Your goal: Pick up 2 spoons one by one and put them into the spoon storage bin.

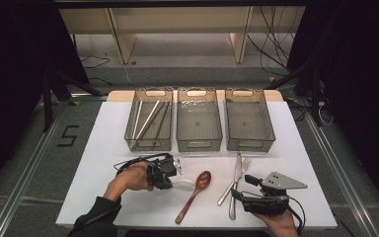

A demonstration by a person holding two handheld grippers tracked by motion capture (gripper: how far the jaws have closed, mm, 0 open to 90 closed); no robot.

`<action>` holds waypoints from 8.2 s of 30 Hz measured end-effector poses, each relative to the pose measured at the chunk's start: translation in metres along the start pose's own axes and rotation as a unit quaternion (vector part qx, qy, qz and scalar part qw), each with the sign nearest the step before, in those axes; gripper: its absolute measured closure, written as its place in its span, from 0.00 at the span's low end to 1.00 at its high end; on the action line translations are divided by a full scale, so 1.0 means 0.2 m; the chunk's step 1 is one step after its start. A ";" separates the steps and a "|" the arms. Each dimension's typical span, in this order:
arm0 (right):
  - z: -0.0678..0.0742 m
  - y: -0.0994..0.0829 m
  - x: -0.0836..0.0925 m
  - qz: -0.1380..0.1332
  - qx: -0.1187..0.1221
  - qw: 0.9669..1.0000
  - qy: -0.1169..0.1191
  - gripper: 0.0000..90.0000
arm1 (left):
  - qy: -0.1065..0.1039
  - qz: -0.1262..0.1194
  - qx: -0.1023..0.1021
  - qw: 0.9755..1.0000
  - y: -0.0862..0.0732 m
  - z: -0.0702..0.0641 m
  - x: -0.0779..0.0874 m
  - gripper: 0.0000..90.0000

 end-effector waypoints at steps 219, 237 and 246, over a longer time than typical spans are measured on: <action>0.00 0.00 0.01 -0.002 -0.003 1.000 -0.001 0.33 | -0.001 -0.073 0.229 0.971 0.30 -0.22 -0.06 0.46; 0.00 0.00 0.01 0.000 -0.003 1.000 -0.002 0.33 | 0.020 -0.064 0.202 0.977 0.31 -0.25 -0.09 0.73; 0.00 0.00 0.01 0.000 -0.003 1.000 -0.002 0.33 | 0.033 -0.062 0.192 0.979 0.31 -0.24 -0.09 0.80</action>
Point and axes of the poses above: each handheld gripper's, and its own axes: x roughly backward along the jaws, y roughly out of its top, z roughly to its left, the point moved 8 cm from there along -x, roughly forward along the jaws, and after that the axes turned 2 degrees about -y, right-handed, at the moved point
